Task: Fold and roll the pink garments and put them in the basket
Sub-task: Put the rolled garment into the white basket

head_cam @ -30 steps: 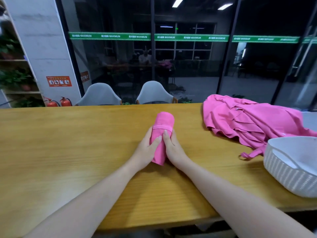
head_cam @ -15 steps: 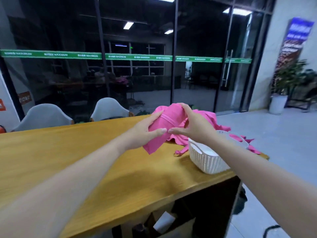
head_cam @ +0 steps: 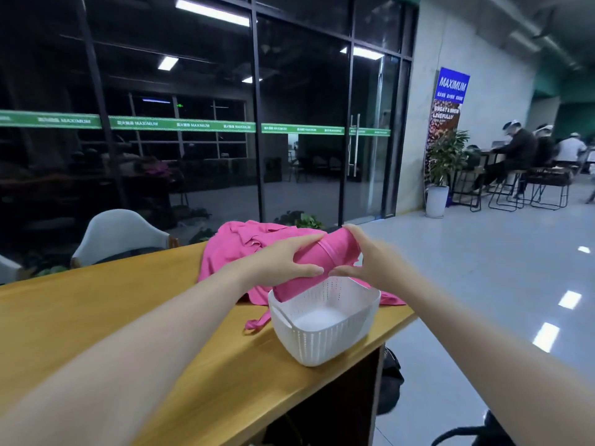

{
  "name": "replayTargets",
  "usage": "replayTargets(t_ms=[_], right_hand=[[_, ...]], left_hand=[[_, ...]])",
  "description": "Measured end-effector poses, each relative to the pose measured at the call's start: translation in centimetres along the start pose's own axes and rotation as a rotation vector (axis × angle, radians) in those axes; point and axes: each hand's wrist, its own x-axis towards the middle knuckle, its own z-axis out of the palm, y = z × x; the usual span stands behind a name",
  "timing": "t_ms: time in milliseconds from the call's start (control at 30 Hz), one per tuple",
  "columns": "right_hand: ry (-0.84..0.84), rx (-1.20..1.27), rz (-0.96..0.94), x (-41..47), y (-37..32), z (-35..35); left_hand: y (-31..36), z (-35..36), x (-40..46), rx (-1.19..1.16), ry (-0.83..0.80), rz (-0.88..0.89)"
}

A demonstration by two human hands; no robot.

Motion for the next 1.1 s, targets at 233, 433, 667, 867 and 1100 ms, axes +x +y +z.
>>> replayTargets(t_ms=[233,433,667,867,1100], right_hand=[[-0.081,-0.063,0.007,0.7,2.7,2.9],[-0.064,-0.17,-0.099,2.3,3.2,5.3],[-0.117,-0.222,-0.182,3.3,4.1,7.5],[-0.278,-0.186,-0.145,3.2,3.6,7.2],[-0.266,-0.106,-0.105,3.0,2.1,6.2]], left_hand=[[-2.4,2.7,3.3,0.087,-0.06,-0.013],[-4.3,3.9,3.2,0.146,-0.063,-0.035],[-5.2,5.5,2.8,0.23,-0.131,-0.08],[-4.4,5.5,3.0,0.302,-0.203,-0.128],[-5.3,3.8,2.7,0.132,-0.138,-0.118]])
